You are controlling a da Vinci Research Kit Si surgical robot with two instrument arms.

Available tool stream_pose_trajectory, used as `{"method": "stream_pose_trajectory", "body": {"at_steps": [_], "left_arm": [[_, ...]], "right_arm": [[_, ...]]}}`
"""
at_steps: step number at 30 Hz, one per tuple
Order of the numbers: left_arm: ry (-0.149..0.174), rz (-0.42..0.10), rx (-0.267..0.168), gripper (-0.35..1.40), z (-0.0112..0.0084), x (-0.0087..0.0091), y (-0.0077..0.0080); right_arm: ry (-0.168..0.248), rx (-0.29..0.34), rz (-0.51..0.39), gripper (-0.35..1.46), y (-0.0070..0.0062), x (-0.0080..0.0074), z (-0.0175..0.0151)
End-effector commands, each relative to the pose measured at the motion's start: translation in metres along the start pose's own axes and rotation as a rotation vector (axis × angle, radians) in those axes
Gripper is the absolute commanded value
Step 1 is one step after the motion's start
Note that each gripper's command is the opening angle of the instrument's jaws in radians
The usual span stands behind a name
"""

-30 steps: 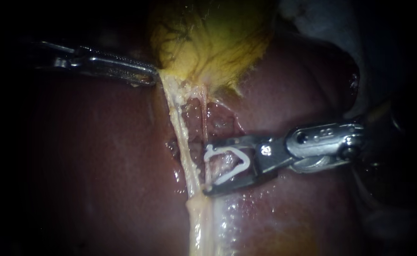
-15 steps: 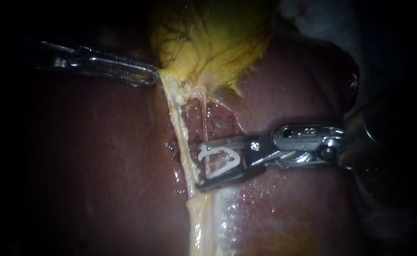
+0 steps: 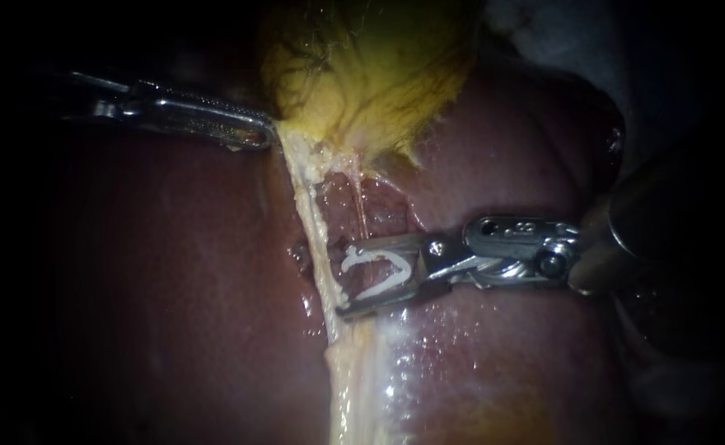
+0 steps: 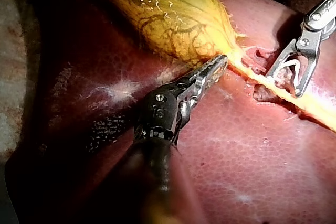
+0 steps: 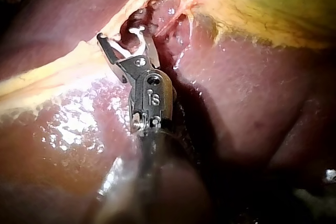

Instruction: Clipping first clip left tube

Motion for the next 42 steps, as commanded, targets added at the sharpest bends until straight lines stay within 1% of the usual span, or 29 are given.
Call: {"method": "stream_pose_trajectory", "body": {"at_steps": [1,7,11,15,18,25,29,32,35,39,42], "left_arm": [[0.0,0.0,0.001,-0.35,0.0,0.0,0.0],[0.0,0.0,0.001,-0.35,0.0,0.0,0.0],[0.0,0.0,0.001,-0.35,-0.0001,0.0,0.0],[0.0,0.0,0.001,-0.35,-0.0001,0.0,0.0],[0.0,0.0,0.001,-0.35,-0.0001,0.0,0.0],[0.0,0.001,0.001,-0.35,-0.0001,0.0,0.0],[0.0,0.001,0.001,-0.35,-0.0001,0.0,0.0],[0.0,0.001,0.001,-0.35,-0.0001,0.0,0.0],[0.0,0.001,0.001,-0.35,-0.0002,0.0,0.0],[0.0,0.001,0.002,-0.35,-0.0003,0.0001,0.0],[0.0,0.001,0.002,-0.35,-0.0003,0.0001,0.0]], "right_arm": [[0.005,0.013,0.008,0.53,0.0,-0.0001,0.0001],[0.023,0.078,0.046,0.52,0.0,-0.0002,0.0008],[0.013,0.105,0.053,0.52,-0.0001,-0.0003,0.0016],[0.002,0.12,0.052,0.52,-0.0001,-0.0006,0.0026],[0.005,0.142,0.054,0.52,-0.0002,-0.0007,0.0033],[0.056,0.194,0.091,0.52,-0.0006,0.0001,0.0046],[0.07,0.215,0.105,0.52,-0.001,0.0004,0.0052],[0.081,0.224,0.111,0.51,-0.0014,0.0005,0.0054],[0.102,0.237,0.112,0.51,-0.0022,0.0007,0.0054],[0.133,0.285,0.12,0.51,-0.0035,0.0014,0.005],[0.134,0.32,0.115,0.5,-0.0043,0.0019,0.0048]]}}
